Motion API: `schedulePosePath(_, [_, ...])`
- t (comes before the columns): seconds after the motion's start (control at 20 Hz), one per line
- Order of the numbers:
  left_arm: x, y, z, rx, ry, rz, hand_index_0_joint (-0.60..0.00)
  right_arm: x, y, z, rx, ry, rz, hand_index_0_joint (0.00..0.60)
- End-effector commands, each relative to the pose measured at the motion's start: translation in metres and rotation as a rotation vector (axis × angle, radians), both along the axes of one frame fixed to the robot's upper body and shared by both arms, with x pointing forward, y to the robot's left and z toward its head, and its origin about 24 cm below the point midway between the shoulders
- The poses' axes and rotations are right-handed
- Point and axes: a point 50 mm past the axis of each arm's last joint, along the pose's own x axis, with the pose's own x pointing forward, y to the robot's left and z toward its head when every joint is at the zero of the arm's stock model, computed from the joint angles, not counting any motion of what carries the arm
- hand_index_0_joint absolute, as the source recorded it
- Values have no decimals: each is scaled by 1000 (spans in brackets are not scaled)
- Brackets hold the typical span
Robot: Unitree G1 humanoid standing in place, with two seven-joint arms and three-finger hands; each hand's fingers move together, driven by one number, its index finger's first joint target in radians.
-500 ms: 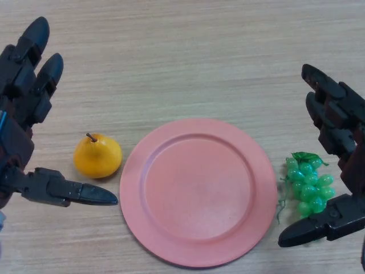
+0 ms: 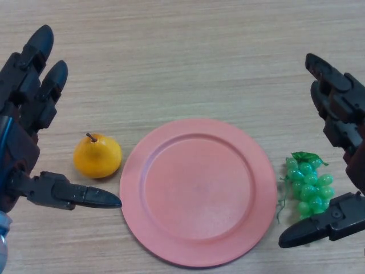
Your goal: Pick up the yellow pear and place it on the plate
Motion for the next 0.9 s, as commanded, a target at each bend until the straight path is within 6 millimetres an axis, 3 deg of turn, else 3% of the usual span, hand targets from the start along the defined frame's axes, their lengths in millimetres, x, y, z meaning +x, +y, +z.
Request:
schedulePosePath(0.05, [-12, 8, 31, 67, -240, 66, 0, -9, -4, 26, -36, -188, -1, 0])
schedulePosePath(0.25, [-2, 11, 25, 42, -193, 66, 0, -12, -5, 29, -32, -206, -8, 0])
schedulePosePath(0.55, [33, 23, 13, 117, -225, 223, 0, -20, -12, 29, -18, -224, -31, 0])
schedulePosePath(0.9, [57, 31, -24, 188, -153, 264, 0, -22, -17, 28, -9, -219, -56, 0])
